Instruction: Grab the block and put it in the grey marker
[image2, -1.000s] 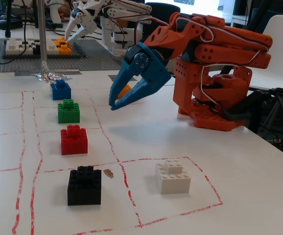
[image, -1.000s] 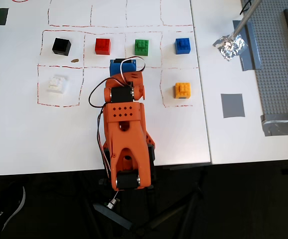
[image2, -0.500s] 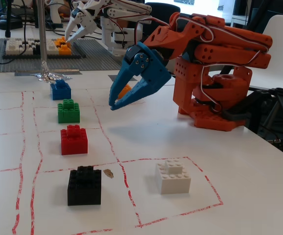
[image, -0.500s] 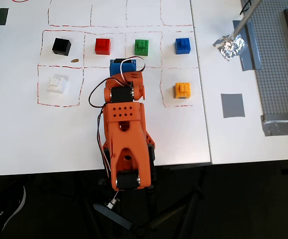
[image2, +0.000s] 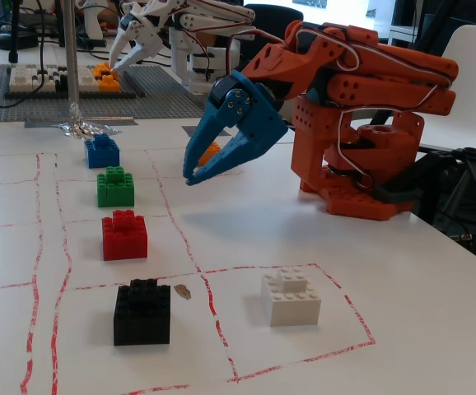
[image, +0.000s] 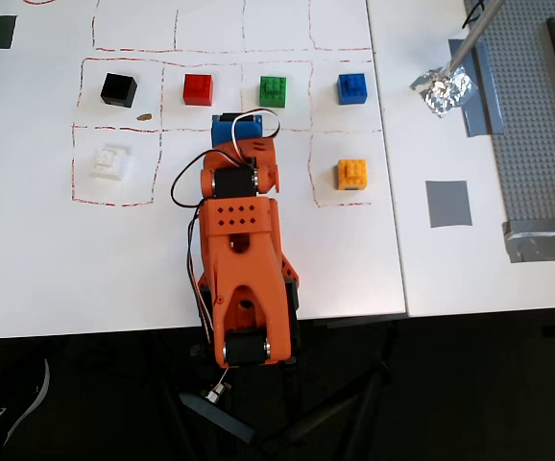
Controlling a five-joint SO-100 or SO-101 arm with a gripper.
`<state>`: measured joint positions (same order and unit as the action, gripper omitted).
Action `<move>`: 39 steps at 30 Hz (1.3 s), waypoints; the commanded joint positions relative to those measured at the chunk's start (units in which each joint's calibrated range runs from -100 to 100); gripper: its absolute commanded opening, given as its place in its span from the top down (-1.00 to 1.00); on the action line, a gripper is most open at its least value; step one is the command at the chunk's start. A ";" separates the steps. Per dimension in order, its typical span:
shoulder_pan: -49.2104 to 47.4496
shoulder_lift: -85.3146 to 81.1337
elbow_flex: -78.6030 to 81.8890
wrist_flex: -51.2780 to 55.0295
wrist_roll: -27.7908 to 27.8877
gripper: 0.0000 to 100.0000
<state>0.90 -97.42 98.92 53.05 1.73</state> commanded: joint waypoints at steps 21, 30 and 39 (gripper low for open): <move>1.00 5.09 -5.26 -1.46 0.63 1.00; -7.21 27.84 -30.38 2.78 0.34 1.00; -18.06 55.33 -62.83 17.64 -5.32 1.00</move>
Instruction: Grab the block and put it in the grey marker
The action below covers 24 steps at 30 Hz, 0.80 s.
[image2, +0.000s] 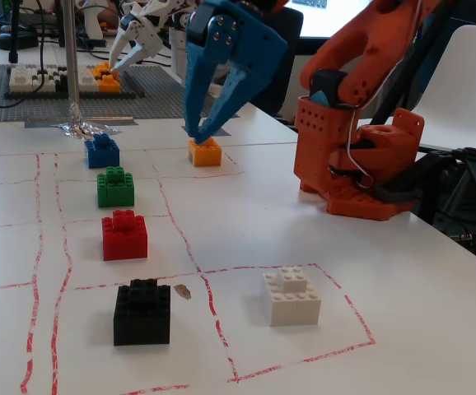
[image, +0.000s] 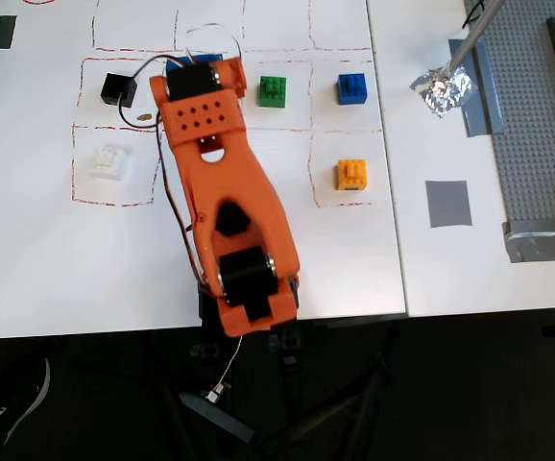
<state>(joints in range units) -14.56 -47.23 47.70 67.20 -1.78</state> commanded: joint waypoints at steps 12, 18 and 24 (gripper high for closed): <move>-6.31 36.41 -39.00 16.47 -5.47 0.64; -6.13 43.14 -44.53 16.14 -5.47 0.35; -4.28 48.65 -48.34 15.65 -5.91 0.22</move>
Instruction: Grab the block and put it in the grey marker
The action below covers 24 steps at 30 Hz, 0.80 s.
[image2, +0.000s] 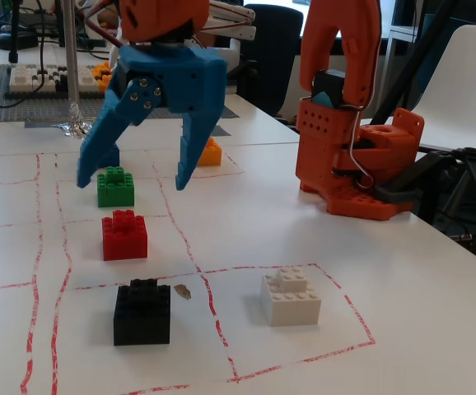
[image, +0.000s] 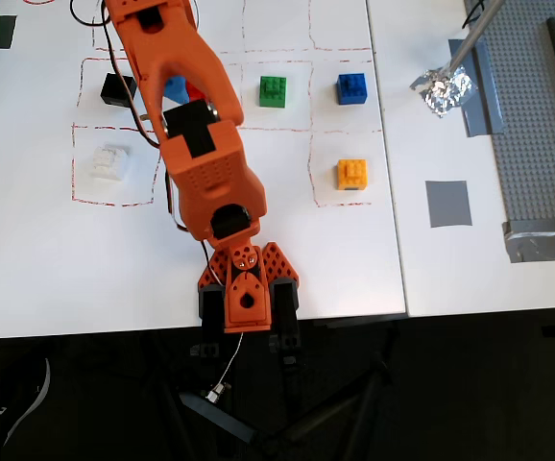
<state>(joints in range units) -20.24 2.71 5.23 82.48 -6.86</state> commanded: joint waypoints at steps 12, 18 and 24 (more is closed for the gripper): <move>5.29 8.02 -8.77 -2.07 -0.88 0.20; 5.99 10.43 -8.58 -4.19 -1.12 0.23; 5.90 12.76 -8.40 -5.82 -1.66 0.30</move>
<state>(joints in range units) -16.05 17.40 1.17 77.89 -7.74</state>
